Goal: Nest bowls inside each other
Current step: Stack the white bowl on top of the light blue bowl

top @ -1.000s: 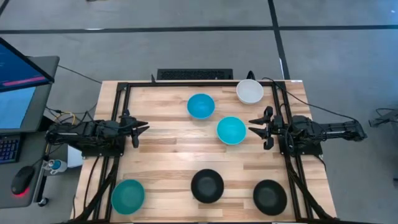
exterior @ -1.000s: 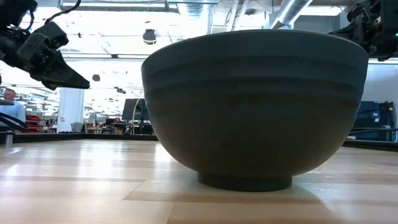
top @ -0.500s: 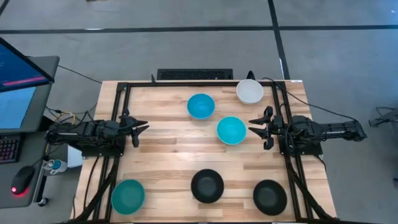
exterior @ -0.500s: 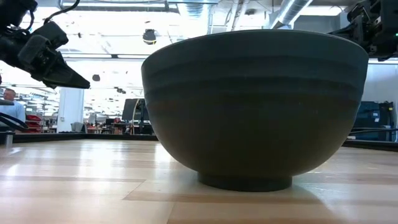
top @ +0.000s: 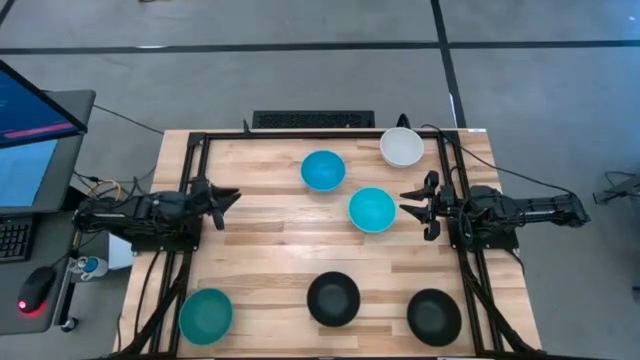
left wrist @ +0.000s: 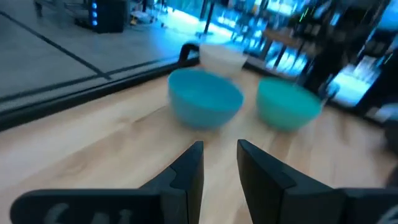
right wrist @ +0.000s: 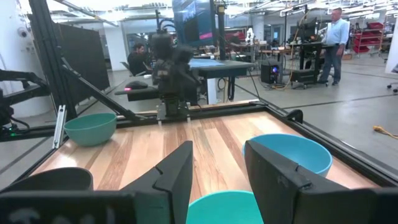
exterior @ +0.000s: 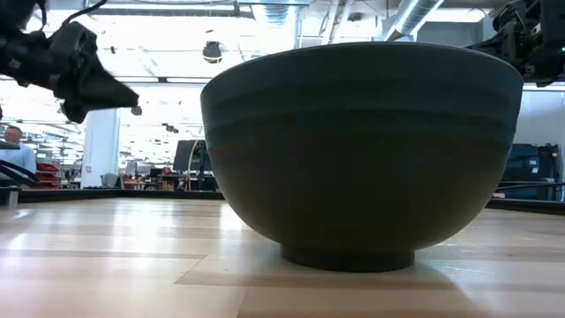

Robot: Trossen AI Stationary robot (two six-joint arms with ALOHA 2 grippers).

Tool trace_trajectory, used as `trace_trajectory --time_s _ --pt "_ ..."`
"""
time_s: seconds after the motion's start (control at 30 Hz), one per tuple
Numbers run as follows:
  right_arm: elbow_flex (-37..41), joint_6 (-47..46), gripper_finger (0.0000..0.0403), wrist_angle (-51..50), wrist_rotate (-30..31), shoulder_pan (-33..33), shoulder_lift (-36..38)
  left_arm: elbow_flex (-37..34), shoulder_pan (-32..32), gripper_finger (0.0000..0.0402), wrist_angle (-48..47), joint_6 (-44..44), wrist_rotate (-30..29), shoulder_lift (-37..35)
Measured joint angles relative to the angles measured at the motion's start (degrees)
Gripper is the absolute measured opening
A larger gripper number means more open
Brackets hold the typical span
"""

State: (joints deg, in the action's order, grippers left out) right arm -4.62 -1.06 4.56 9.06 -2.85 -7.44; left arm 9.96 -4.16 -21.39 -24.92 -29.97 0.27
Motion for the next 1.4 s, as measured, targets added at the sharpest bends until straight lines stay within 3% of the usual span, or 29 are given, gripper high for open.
trace_trajectory --time_s 0.2,0.37,0.57,0.77,0.97,1.17,1.4 --pt "0.0 0.0 0.017 0.0 0.0 0.0 0.0 0.0 0.0 0.0087 11.2 -1.7 7.1 0.9" --pt "0.0 -0.4 0.017 0.3 0.0 0.0 0.0 0.3 0.0 0.0087 21.5 1.4 3.6 5.1" --pt "-2.1 -5.3 0.017 -2.4 0.0 0.0 -0.1 7.0 0.0 0.0087 22.9 2.3 1.7 18.0" --pt "-15.0 -2.0 0.017 -15.1 0.3 0.8 -0.1 23.2 0.1 0.0087 20.8 10.0 -1.1 36.0" --pt "-32.0 2.0 0.017 -40.2 6.6 2.9 -4.8 39.9 4.2 0.0087 13.2 16.5 -3.4 48.2" --pt "-46.0 2.7 0.017 -58.4 11.1 5.8 -15.8 51.1 11.5 0.0087 -4.2 11.2 6.1 55.6" --pt "-56.5 -2.0 0.017 -62.0 18.0 10.6 -26.8 54.2 17.8 0.0087 -1.1 16.1 14.1 60.4"
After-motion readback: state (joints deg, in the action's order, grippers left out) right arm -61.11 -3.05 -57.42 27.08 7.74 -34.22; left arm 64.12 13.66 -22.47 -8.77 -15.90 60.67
